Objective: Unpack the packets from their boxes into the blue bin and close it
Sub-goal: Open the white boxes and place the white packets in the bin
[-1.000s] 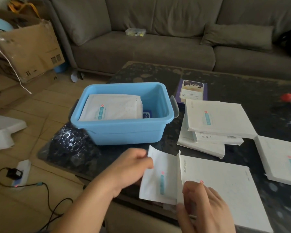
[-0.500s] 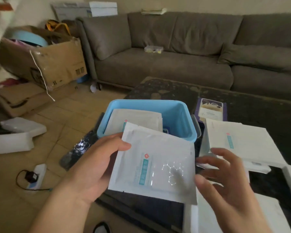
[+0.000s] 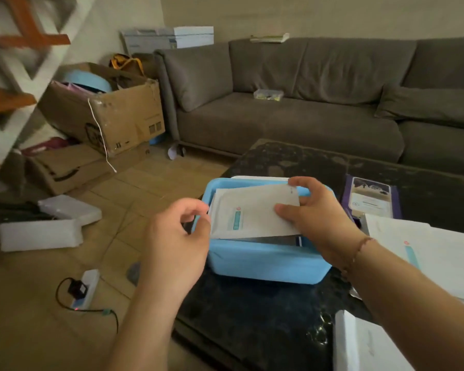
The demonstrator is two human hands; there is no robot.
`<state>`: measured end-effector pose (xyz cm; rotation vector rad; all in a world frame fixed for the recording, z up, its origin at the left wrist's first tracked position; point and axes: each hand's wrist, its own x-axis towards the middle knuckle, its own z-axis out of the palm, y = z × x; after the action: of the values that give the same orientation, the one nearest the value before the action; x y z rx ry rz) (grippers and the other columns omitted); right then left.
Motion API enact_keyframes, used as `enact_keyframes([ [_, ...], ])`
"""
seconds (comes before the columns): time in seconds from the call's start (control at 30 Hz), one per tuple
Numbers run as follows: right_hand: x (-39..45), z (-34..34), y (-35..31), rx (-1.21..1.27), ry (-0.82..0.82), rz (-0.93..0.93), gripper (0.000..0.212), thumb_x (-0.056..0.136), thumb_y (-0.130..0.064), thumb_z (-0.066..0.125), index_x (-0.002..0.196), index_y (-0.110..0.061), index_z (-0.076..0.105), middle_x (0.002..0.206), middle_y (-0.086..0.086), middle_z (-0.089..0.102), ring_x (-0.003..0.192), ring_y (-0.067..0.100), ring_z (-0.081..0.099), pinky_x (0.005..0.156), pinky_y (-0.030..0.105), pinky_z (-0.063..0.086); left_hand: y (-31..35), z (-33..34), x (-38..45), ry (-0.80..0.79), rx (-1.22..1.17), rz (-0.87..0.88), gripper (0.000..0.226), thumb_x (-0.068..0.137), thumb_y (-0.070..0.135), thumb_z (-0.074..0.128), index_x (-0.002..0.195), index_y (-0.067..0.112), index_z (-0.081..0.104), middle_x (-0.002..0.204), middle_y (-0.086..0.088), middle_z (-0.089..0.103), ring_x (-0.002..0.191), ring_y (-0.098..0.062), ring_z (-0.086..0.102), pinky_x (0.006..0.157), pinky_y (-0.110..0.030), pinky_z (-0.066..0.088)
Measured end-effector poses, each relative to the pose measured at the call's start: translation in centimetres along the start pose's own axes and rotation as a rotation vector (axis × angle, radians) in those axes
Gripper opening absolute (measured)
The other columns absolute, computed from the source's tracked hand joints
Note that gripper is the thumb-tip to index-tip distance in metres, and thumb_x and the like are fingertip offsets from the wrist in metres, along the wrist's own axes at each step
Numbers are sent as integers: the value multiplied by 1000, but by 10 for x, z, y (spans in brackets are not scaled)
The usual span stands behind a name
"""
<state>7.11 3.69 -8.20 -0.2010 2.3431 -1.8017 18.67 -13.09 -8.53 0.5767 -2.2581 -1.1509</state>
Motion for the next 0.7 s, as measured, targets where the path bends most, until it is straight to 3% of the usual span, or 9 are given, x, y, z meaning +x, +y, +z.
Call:
enact_keyframes([
  [0.07, 3, 4, 0, -51, -16, 18, 53, 86, -19, 72, 130, -32, 45, 113, 1, 58, 88, 17, 66, 63, 29, 61, -2, 3, 0, -28, 142, 12, 14, 95, 18, 59, 103, 27, 67, 107, 8, 66, 100, -12, 61, 56, -9, 44],
  [0.1, 3, 5, -1, -64, -32, 18, 53, 86, -19, 72, 130, -32, 45, 112, 1, 58, 87, 17, 65, 61, 28, 61, -3, 5, -1, -58, 211, 22, 16, 96, 22, 57, 107, 29, 66, 106, 8, 65, 95, -13, 60, 59, -11, 46],
  [0.13, 3, 5, -2, -88, -52, 14, 54, 86, -21, 73, 129, -32, 44, 112, 0, 57, 86, 17, 65, 59, 27, 60, -4, 6, -3, -89, 250, 27, 16, 97, 25, 55, 109, 31, 65, 102, 8, 64, 91, -14, 59, 70, -18, 51],
  [0.17, 2, 5, -2, -151, -72, -4, 53, 86, -24, 73, 129, -32, 43, 112, 1, 58, 85, 15, 65, 57, 25, 59, -3, 6, -4, -120, 274, 27, 16, 97, 28, 54, 109, 34, 63, 96, 12, 60, 91, -15, 59, 85, -35, 54],
  [0.23, 3, 2, -3, -385, -105, -70, 52, 86, -34, 70, 130, -32, 41, 108, -1, 57, 82, 11, 61, 59, 21, 54, 0, 5, -8, -167, 390, 52, 14, 98, 32, 51, 107, 38, 59, 96, 20, 52, 109, -13, 54, 111, -64, 32],
  [0.27, 3, 0, -3, -514, -121, -111, 51, 87, -39, 68, 130, -31, 41, 102, -4, 56, 81, 10, 58, 63, 21, 50, 2, 5, -9, -179, 475, 71, 13, 99, 34, 48, 107, 38, 57, 103, 22, 53, 120, -10, 48, 116, -66, 14],
  [0.33, 4, -7, -4, -738, -141, -193, 52, 87, -49, 63, 132, -31, 42, 84, -12, 50, 81, 12, 55, 71, 24, 44, 6, 4, -10, -199, 584, 88, 14, 100, 37, 43, 104, 39, 56, 119, 21, 54, 130, -7, 37, 115, -64, -3],
  [0.43, 4, -17, -7, -973, -148, -250, 53, 84, -61, 59, 129, -37, 46, 75, -17, 47, 79, 12, 55, 78, 30, 49, 9, 4, -12, -211, 628, 73, 13, 99, 38, 41, 102, 38, 54, 123, 19, 55, 130, -8, 38, 114, -65, -7],
  [0.7, 8, -21, 1, -929, -168, -318, 56, 81, -62, 61, 128, -35, 48, 71, -17, 47, 69, 7, 51, 77, 35, 55, 10, 9, -12, -181, 635, 89, 11, 97, 36, 42, 99, 37, 53, 117, 18, 57, 122, -9, 45, 114, -66, -2],
])
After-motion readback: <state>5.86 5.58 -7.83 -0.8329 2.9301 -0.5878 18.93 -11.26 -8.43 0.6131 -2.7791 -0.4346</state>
